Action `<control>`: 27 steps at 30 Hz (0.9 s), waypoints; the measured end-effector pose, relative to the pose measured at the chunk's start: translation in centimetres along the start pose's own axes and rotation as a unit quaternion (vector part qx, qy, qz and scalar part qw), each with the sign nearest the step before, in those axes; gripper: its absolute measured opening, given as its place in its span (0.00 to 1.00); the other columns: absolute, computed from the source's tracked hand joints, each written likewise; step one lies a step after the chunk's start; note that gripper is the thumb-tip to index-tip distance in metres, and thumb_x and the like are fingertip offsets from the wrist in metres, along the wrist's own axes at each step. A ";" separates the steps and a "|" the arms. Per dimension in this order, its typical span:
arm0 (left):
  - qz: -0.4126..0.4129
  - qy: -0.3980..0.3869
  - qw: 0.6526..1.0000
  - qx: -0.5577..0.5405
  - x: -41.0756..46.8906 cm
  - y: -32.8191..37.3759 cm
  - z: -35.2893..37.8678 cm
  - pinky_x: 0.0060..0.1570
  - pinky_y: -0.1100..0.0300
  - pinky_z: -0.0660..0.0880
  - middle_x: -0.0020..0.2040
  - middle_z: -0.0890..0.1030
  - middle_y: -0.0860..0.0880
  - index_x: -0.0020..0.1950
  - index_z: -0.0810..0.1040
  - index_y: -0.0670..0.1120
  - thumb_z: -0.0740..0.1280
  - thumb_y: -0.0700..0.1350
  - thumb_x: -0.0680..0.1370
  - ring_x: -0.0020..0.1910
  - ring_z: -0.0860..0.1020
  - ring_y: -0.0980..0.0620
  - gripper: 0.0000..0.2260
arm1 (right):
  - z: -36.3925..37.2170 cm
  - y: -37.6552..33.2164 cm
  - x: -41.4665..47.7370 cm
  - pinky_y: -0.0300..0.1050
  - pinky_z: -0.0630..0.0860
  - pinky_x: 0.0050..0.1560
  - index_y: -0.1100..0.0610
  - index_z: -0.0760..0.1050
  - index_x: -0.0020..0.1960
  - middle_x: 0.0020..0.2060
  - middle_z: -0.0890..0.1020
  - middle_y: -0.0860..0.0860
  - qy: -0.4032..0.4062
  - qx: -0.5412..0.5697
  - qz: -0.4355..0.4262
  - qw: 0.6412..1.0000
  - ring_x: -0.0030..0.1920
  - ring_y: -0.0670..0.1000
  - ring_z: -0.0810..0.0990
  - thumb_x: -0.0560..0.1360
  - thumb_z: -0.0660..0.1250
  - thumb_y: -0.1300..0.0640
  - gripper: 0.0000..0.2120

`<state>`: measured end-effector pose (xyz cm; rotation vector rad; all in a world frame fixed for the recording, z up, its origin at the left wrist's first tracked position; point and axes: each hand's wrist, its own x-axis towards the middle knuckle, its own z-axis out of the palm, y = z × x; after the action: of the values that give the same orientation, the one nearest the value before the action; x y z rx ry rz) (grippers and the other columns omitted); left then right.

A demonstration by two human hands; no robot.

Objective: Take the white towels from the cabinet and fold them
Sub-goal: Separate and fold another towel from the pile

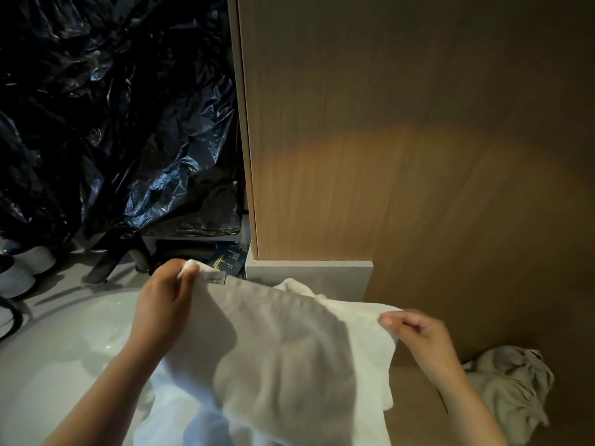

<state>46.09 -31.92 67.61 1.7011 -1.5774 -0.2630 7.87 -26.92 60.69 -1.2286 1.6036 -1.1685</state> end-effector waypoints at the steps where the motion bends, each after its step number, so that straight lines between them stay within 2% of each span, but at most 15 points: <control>1: -0.002 0.001 1.000 -0.004 0.0 0.0 -0.1 0.36 0.54 0.60 0.33 0.71 0.50 0.37 0.70 0.44 0.61 0.42 0.82 0.37 0.70 0.45 0.13 | -0.2 0.0 0.0 0.40 0.72 0.42 0.48 0.86 0.44 0.35 0.82 0.49 -0.019 -0.022 0.005 1.000 0.37 0.47 0.79 0.69 0.77 0.56 0.05; 3: -0.004 -0.002 1.000 -0.009 -0.2 -0.1 -0.2 0.36 0.54 0.60 0.33 0.71 0.50 0.38 0.70 0.44 0.61 0.42 0.82 0.37 0.70 0.44 0.12 | -0.3 0.2 -0.5 0.40 0.71 0.40 0.46 0.85 0.45 0.33 0.79 0.48 -0.048 -0.083 0.015 0.995 0.34 0.47 0.76 0.67 0.79 0.56 0.09; 5: -0.006 -0.005 1.000 -0.014 -0.3 -0.4 -0.1 0.37 0.54 0.60 0.35 0.73 0.47 0.39 0.72 0.42 0.61 0.43 0.82 0.38 0.71 0.44 0.12 | -0.1 0.6 -1.1 0.37 0.72 0.38 0.47 0.85 0.41 0.33 0.81 0.46 -0.058 -0.131 0.011 0.990 0.34 0.46 0.77 0.67 0.79 0.60 0.08; 7: -0.007 -0.005 1.000 -0.018 -0.3 -0.5 -0.2 0.38 0.54 0.60 0.36 0.75 0.46 0.39 0.72 0.41 0.61 0.43 0.82 0.39 0.71 0.44 0.12 | 0.2 1.2 -1.7 0.38 0.74 0.38 0.50 0.85 0.39 0.34 0.83 0.45 -0.046 -0.139 0.016 0.989 0.33 0.44 0.79 0.69 0.78 0.61 0.07; 8: -0.006 -0.005 1.000 -0.020 -0.3 -0.6 -0.2 0.38 0.54 0.61 0.36 0.75 0.45 0.39 0.72 0.40 0.61 0.43 0.82 0.39 0.71 0.44 0.12 | 0.2 1.4 -2.0 0.41 0.76 0.39 0.51 0.85 0.40 0.34 0.84 0.46 -0.038 -0.134 0.020 0.990 0.34 0.46 0.80 0.69 0.77 0.61 0.06; 10: 0.000 -0.006 1.000 -0.024 -0.3 -0.5 -0.3 0.38 0.53 0.62 0.36 0.75 0.45 0.40 0.72 0.39 0.61 0.43 0.82 0.39 0.71 0.44 0.12 | 0.0 1.5 -2.3 0.47 0.77 0.42 0.52 0.85 0.41 0.35 0.84 0.51 -0.022 -0.109 0.020 0.994 0.38 0.54 0.82 0.70 0.76 0.61 0.04; 11: 0.002 -0.007 1.000 -0.026 -0.3 -0.4 -0.3 0.38 0.54 0.62 0.36 0.75 0.45 0.40 0.72 0.40 0.61 0.43 0.82 0.39 0.71 0.44 0.12 | -0.1 1.4 -2.4 0.45 0.77 0.42 0.54 0.85 0.41 0.34 0.84 0.53 -0.013 -0.083 0.015 0.996 0.37 0.56 0.81 0.71 0.76 0.61 0.04; 14: -0.004 -0.007 0.999 -0.039 -0.3 -0.1 -0.4 0.39 0.54 0.62 0.36 0.74 0.48 0.41 0.73 0.43 0.61 0.43 0.82 0.40 0.71 0.45 0.10 | -0.5 0.8 -2.9 0.38 0.71 0.37 0.57 0.83 0.38 0.30 0.79 0.52 0.041 0.010 0.007 0.999 0.32 0.49 0.75 0.72 0.74 0.64 0.05; 18: -0.038 -0.016 0.997 -0.062 -0.2 0.1 -0.2 0.40 0.54 0.62 0.36 0.74 0.50 0.42 0.74 0.44 0.61 0.44 0.82 0.40 0.71 0.45 0.10 | -0.2 0.4 -3.4 0.42 0.69 0.37 0.55 0.81 0.40 0.29 0.74 0.53 0.068 0.074 0.007 0.995 0.33 0.49 0.72 0.71 0.74 0.58 0.03; 20: -0.043 -0.017 0.997 -0.067 -0.2 0.1 -0.3 0.39 0.54 0.61 0.35 0.74 0.51 0.42 0.74 0.44 0.61 0.44 0.82 0.39 0.71 0.46 0.10 | 0.1 0.3 -3.4 0.43 0.71 0.39 0.54 0.80 0.44 0.28 0.74 0.51 0.088 0.094 0.019 0.991 0.33 0.50 0.73 0.69 0.74 0.54 0.07; 21: -0.044 -0.016 0.997 -0.069 -0.2 0.1 -0.4 0.39 0.54 0.61 0.35 0.74 0.51 0.42 0.74 0.45 0.61 0.44 0.82 0.39 0.71 0.46 0.10 | 0.2 0.3 -3.3 0.44 0.72 0.40 0.55 0.79 0.48 0.28 0.75 0.50 0.092 0.105 0.022 0.990 0.33 0.50 0.74 0.69 0.74 0.55 0.09; 24: -0.050 -0.014 0.996 -0.072 -0.4 0.0 -0.6 0.39 0.54 0.61 0.36 0.76 0.49 0.43 0.75 0.43 0.61 0.44 0.82 0.40 0.72 0.46 0.09 | 0.1 0.5 -3.2 0.49 0.76 0.49 0.58 0.79 0.55 0.36 0.83 0.55 0.076 0.135 0.045 0.987 0.40 0.55 0.81 0.74 0.72 0.61 0.10; 26: -0.047 -0.015 0.996 -0.071 -0.5 -0.1 -0.6 0.36 0.53 0.62 0.36 0.75 0.48 0.43 0.75 0.41 0.61 0.44 0.82 0.39 0.72 0.46 0.10 | 0.2 0.1 -3.5 0.51 0.77 0.52 0.60 0.81 0.52 0.43 0.86 0.58 0.050 0.149 0.066 0.985 0.43 0.56 0.83 0.72 0.75 0.58 0.11; 27: -0.044 -0.016 0.996 -0.071 -0.6 -0.1 -0.6 0.36 0.55 0.65 0.36 0.75 0.47 0.43 0.75 0.41 0.61 0.44 0.82 0.38 0.71 0.47 0.10 | 0.1 0.1 -3.7 0.49 0.77 0.50 0.60 0.82 0.51 0.43 0.86 0.59 0.042 0.154 0.068 0.985 0.42 0.56 0.83 0.68 0.78 0.54 0.15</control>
<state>46.41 -31.14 67.81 1.6660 -1.4722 -0.4384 8.79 -23.39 60.78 -0.8689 1.4749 -1.3347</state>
